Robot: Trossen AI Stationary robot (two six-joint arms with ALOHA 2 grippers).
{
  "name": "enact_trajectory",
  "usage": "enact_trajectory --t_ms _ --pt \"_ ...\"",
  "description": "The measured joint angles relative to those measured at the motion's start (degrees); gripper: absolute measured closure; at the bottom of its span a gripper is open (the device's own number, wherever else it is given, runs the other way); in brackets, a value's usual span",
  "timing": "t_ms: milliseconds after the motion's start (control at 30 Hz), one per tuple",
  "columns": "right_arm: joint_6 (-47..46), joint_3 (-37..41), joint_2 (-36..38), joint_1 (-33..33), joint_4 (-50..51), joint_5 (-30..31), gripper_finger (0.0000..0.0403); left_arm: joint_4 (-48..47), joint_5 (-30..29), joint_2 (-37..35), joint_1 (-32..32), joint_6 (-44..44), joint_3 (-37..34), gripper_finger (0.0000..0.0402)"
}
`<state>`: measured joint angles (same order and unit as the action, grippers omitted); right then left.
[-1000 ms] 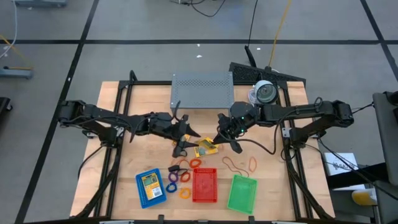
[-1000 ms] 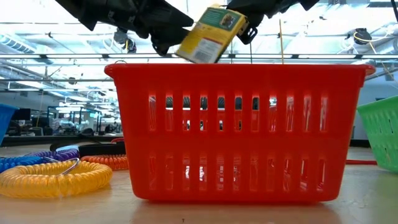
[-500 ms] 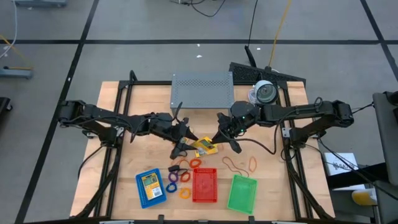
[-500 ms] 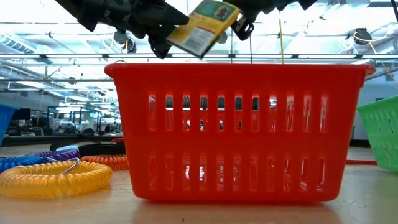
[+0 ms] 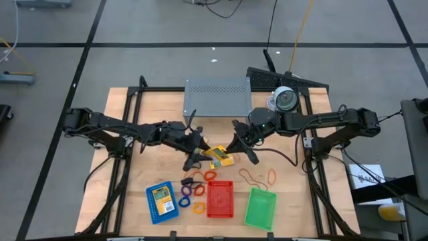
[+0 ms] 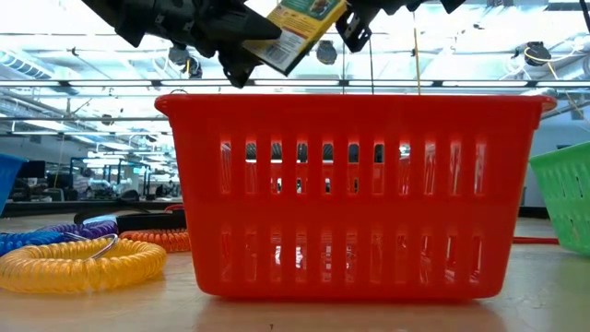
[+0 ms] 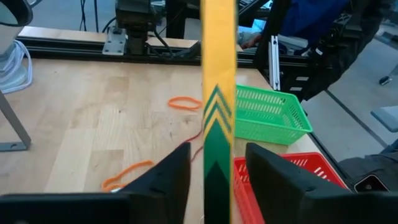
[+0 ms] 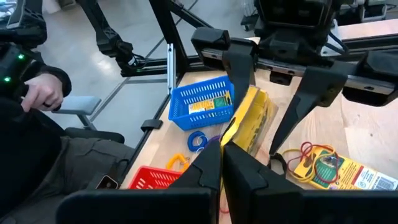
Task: Pick & Place Office Desk Supplies
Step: Put the crayon box into the blue bin
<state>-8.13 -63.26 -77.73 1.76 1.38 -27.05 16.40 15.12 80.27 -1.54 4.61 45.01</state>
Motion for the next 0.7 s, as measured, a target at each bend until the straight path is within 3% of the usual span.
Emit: enact_trajectory --t_ms 267,700 --pt "0.69 0.0 0.0 0.0 0.14 0.0 0.0403 0.14 -0.13 0.0 0.0 -0.4 0.0 0.0371" --pt "1.3 0.0 0.0 0.01 0.1 -0.06 0.0393 0.29 -0.11 0.0 -0.02 0.13 -0.02 0.0368"
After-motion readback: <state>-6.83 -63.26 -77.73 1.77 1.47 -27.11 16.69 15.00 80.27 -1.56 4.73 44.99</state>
